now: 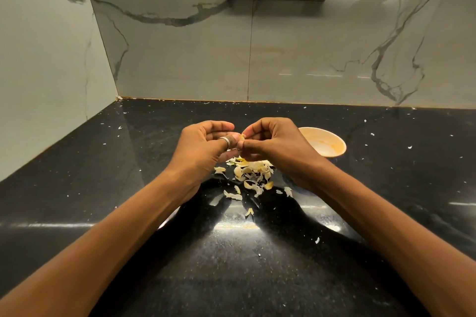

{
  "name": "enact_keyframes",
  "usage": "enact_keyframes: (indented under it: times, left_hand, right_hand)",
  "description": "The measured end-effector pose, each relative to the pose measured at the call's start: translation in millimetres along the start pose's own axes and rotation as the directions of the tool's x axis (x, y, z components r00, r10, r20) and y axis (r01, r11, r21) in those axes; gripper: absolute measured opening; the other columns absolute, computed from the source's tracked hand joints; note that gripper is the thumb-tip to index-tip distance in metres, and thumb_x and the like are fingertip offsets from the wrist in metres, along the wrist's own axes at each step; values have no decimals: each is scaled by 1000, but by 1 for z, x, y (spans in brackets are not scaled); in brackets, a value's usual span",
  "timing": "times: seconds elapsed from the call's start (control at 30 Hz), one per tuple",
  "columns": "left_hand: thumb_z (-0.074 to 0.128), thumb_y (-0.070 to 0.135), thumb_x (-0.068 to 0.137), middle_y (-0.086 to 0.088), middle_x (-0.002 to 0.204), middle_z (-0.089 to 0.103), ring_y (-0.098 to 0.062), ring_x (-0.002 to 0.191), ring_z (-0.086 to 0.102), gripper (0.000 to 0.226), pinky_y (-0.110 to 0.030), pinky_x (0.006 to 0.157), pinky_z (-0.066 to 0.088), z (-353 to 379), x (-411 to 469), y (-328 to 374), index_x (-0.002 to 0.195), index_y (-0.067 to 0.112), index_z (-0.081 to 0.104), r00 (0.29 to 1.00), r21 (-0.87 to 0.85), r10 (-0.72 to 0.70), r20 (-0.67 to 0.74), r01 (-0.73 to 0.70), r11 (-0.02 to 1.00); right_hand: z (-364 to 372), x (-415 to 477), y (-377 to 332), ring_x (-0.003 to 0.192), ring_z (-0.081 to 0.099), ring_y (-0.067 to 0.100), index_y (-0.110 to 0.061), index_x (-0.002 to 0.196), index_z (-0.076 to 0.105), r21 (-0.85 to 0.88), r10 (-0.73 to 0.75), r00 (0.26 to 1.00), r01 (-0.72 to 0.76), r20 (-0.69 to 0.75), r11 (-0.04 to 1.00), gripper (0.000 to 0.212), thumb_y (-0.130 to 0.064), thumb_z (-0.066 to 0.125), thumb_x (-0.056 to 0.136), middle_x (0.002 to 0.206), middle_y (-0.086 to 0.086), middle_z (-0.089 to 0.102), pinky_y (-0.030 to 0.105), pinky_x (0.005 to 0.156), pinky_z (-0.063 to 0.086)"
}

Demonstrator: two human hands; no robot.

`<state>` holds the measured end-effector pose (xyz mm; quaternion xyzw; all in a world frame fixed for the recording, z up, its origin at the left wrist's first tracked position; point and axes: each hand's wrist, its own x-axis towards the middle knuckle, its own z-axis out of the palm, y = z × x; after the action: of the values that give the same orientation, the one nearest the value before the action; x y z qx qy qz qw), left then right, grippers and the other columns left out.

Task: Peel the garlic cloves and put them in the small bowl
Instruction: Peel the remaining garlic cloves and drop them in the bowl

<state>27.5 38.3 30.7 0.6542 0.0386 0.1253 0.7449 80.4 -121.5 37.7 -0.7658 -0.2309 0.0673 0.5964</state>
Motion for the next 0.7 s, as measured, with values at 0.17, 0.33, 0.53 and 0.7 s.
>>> enact_keyframes:
  times: [0.17,0.33,0.53,0.7]
  left_hand:
    - [74,-3,84,-15,95,76,-18,86,76,29,-22,68,59,1,-1,0,111,1,67,1000,82,0,1,0,997]
    - [71,-6,85,-18,96,75,-19,81,76,28,-23,67,60,0,-1,1,112,0,66,1000,60,-22,-1,22,998]
    - [71,-5,86,-19,99,74,-20,86,74,27,-27,69,61,-1,2,-1,111,3,66,999,104,-29,15,27,994]
    - [69,-6,87,-17,96,74,-17,82,74,30,-26,67,60,-3,2,-1,115,3,64,999,124,-16,34,11,992]
  right_hand:
    - [0,-1,-2,77,75,21,-2,99,69,-70,-17,1000,16,-14,997,13,-3,74,87,88,16,74,30,73,61]
    - [0,-1,-4,77,75,20,-4,97,69,-87,-35,999,34,-8,996,12,-4,75,87,86,13,74,33,76,63]
    - [-1,0,-1,78,75,22,-4,97,70,-119,-63,998,61,-11,991,12,-4,76,87,86,14,74,37,77,63]
    - [-2,1,0,80,75,22,-6,97,71,-139,-89,996,89,10,986,11,-1,73,88,85,12,74,37,80,63]
